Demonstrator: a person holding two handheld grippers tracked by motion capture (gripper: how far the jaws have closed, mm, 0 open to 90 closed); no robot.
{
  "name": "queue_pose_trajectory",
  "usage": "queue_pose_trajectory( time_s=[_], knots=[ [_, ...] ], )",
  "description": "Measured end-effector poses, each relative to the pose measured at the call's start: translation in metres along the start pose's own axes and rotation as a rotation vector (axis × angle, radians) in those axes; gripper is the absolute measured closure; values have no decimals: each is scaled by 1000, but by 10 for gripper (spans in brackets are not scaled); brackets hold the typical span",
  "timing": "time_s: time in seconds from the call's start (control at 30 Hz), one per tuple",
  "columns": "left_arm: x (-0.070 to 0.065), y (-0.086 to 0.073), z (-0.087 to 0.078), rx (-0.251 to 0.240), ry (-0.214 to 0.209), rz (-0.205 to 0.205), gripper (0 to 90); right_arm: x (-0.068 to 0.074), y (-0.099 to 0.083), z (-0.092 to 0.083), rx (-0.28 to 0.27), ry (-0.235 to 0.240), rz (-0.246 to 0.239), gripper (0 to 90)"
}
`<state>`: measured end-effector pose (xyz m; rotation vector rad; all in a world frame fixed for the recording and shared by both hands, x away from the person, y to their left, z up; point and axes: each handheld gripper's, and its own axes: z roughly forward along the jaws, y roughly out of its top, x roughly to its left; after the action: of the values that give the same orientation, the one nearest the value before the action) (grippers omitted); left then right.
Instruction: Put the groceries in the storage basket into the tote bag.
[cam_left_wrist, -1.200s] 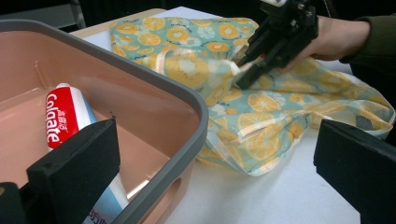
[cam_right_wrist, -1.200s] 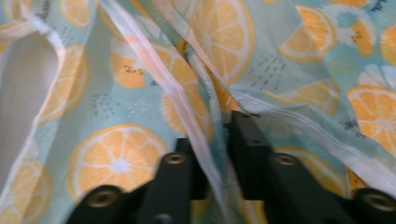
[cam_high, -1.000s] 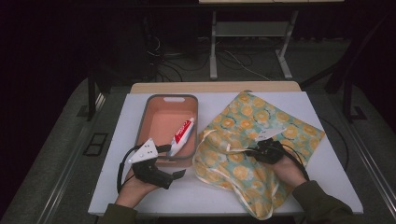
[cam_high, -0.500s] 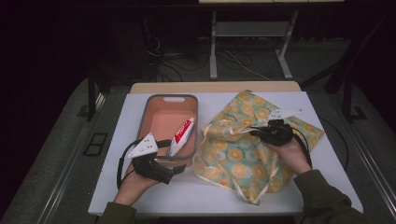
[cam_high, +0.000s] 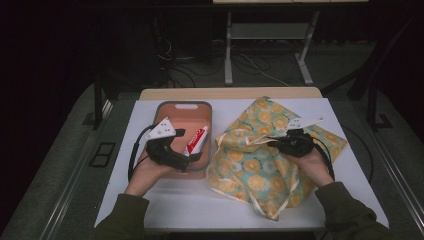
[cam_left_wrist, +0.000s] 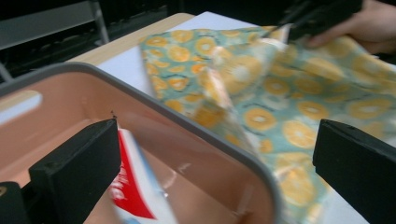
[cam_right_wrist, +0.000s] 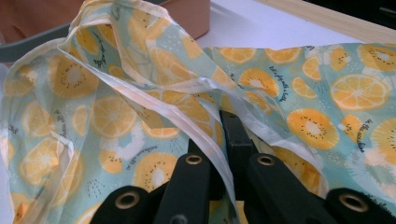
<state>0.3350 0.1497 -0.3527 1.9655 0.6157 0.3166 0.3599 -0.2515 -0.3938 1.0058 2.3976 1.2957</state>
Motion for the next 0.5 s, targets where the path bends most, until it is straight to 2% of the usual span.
queue_pose_trajectory(
  time_s=[0.1, 0.2, 0.33, 0.4, 0.5],
  knots=[
    [13, 6, 6, 17, 30, -1, 18, 0, 0, 0, 3, 3, -5, 886],
    [26, 7, 12, 28, 54, -28, 61, 0, 0, -1, 0, 2, -6, 887],
    [40, 4, 25, 82, 90, -45, 132, 1, -1, -2, 0, 4, -11, 886],
    [45, 1, 33, 109, 106, -66, 149, 1, -1, -2, -1, 5, -9, 887],
    [52, -5, 48, 173, 111, -94, 170, 1, -1, -2, 0, 5, -9, 886]
  ],
)
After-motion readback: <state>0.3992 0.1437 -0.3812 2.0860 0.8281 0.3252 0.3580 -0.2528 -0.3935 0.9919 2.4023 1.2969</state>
